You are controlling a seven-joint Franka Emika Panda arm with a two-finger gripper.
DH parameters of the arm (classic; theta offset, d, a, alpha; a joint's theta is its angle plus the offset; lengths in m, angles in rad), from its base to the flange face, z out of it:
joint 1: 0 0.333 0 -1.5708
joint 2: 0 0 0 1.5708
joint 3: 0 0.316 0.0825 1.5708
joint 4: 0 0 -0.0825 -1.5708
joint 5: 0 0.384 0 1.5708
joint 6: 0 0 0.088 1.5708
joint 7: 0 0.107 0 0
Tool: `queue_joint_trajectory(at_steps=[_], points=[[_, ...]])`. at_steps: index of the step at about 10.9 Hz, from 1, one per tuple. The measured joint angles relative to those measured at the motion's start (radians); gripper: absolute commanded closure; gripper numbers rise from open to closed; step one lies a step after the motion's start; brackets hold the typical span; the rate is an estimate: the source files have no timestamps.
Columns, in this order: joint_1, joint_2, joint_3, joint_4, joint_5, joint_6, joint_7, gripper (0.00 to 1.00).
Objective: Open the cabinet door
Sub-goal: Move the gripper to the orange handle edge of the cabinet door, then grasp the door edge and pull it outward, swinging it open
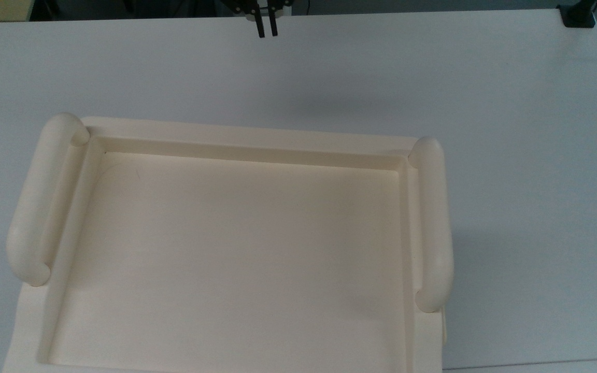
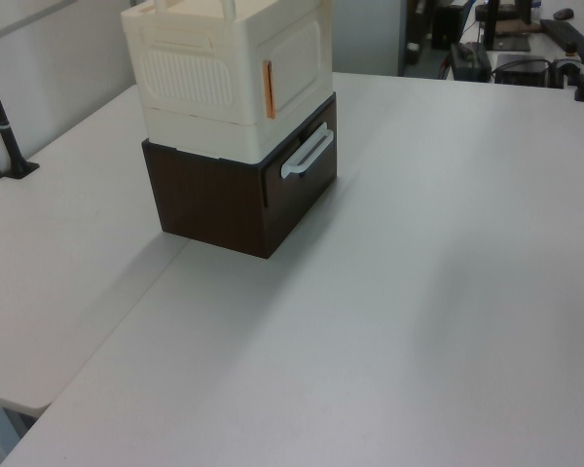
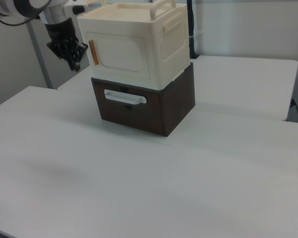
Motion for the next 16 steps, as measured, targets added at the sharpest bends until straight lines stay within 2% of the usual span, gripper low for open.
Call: queue_joint_trajectory(at_steps=[3, 5, 6, 8, 10, 12, 14, 16], points=[[0.049, 0.045, 0.004, -0.002, 0.0, 0.245, 0.089, 0.77], [0.066, 0.106, 0.006, -0.003, -0.002, 0.395, 0.135, 0.62], [0.076, 0.133, 0.007, -0.003, -0.003, 0.439, 0.152, 0.62], [0.083, 0.155, 0.007, -0.001, -0.003, 0.485, 0.158, 0.47], [0.1, 0.178, 0.008, -0.001, -0.014, 0.574, 0.158, 0.47], [0.127, 0.232, 0.008, 0.01, -0.1, 0.672, 0.237, 0.48], [0.132, 0.296, 0.008, 0.057, -0.238, 0.713, 0.383, 0.5], [0.132, 0.333, 0.008, 0.088, -0.299, 0.764, 0.459, 0.53]])
